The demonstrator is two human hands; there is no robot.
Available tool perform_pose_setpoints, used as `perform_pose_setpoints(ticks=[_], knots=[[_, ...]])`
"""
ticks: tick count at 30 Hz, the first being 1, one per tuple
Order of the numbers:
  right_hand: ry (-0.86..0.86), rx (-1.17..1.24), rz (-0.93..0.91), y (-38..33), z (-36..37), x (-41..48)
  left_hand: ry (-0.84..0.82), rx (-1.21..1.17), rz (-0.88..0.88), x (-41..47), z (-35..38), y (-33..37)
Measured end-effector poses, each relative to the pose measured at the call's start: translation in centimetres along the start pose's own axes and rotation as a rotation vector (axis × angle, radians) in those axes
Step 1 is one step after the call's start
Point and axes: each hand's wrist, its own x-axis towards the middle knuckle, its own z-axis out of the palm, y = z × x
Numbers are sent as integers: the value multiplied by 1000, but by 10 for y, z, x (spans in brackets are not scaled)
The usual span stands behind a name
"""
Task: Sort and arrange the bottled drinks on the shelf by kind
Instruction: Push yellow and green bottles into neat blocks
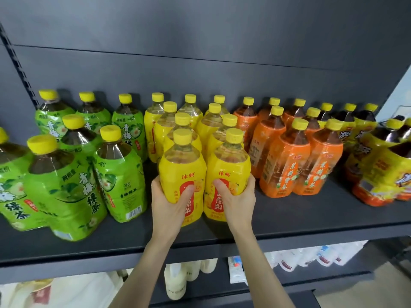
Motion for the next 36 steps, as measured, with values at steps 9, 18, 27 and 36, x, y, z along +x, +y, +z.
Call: perform_pose_setpoints(ticks=[9, 18, 27, 36], knots=[[-61, -131, 1, -17, -6, -20, -145, 107, 18, -4, -13, 9], [20, -345, -245, -37, -28, -71, -87, 326, 142, -42, -56, 34], [-136, -259, -316, -95, 40, -124, 44, 349, 328, -49, -155, 95], [-256, -173, -347, -96, 211, -244, 105, 418, 267, -49, -362, 95]])
